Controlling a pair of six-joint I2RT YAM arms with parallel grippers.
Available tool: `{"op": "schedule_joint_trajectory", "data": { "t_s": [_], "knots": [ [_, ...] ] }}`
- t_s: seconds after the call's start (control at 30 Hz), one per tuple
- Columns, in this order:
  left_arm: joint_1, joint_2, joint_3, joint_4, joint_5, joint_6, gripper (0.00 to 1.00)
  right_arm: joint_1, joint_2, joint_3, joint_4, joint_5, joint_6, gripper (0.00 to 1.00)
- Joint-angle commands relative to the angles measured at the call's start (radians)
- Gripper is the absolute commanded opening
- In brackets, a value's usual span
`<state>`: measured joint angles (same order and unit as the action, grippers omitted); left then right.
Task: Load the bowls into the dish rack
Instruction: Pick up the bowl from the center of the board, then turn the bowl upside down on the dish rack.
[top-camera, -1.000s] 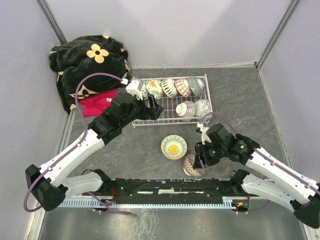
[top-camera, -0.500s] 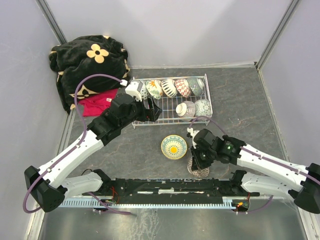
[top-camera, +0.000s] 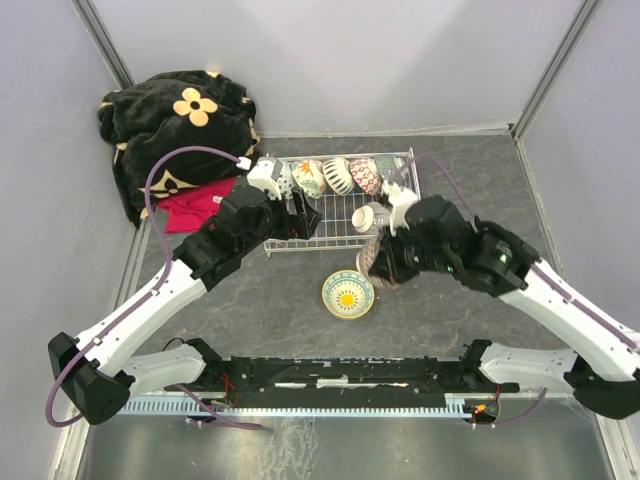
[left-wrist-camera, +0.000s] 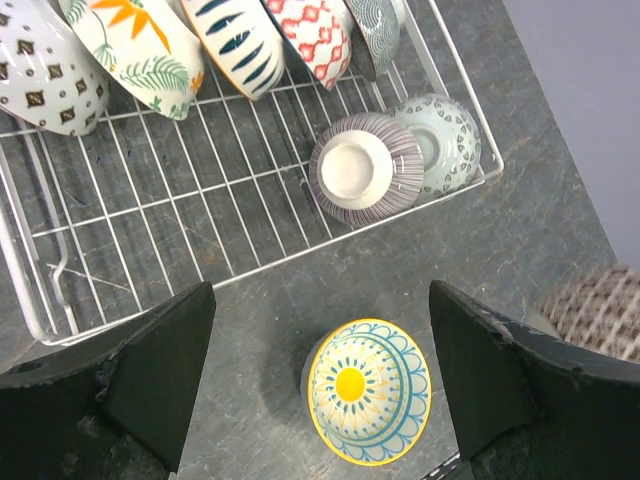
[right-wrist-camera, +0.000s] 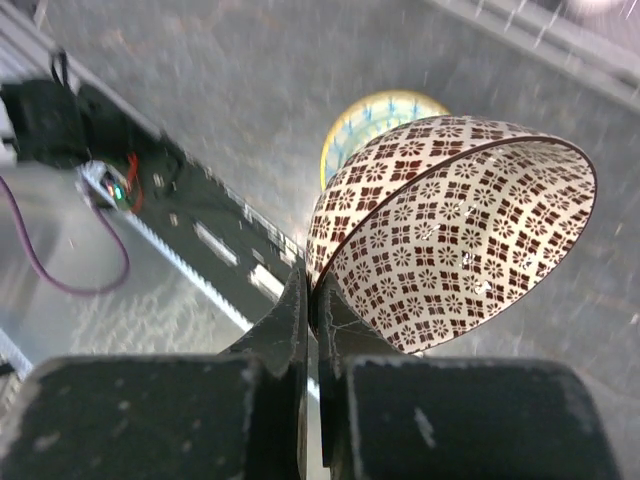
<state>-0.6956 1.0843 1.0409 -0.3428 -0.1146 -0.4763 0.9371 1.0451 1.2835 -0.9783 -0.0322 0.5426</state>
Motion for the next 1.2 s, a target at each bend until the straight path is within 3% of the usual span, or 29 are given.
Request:
{"op": "schedule_joint_trajectory", "data": {
  "t_s": [0.0,0.2,0.37,0.8,1.17],
  "knots": [
    [0.016,-0.036,0.071,0.051,-0.044,0.001,0.93,-0.106,0.137,0.193,0.124,-0.009,-0.103,0.01],
    [0.044,-0.07,0.082,0.065,-0.06,0.005,0.92,-0.222,0.384,0.337,0.37,-0.165,-0.116,0.01],
    [0.055,-0.098,0.08,0.054,-0.08,0.013,0.92,-0.241,0.55,0.349,0.59,-0.288,-0.065,0.01],
    [0.071,-0.088,0.062,0.066,-0.056,0.01,0.91,-0.271,0.649,0.036,1.078,-0.381,0.084,0.01],
    [0.071,-0.07,0.059,0.076,-0.046,0.008,0.9,-0.348,0.713,-0.103,1.323,-0.488,0.185,0.02]
  ]
}}
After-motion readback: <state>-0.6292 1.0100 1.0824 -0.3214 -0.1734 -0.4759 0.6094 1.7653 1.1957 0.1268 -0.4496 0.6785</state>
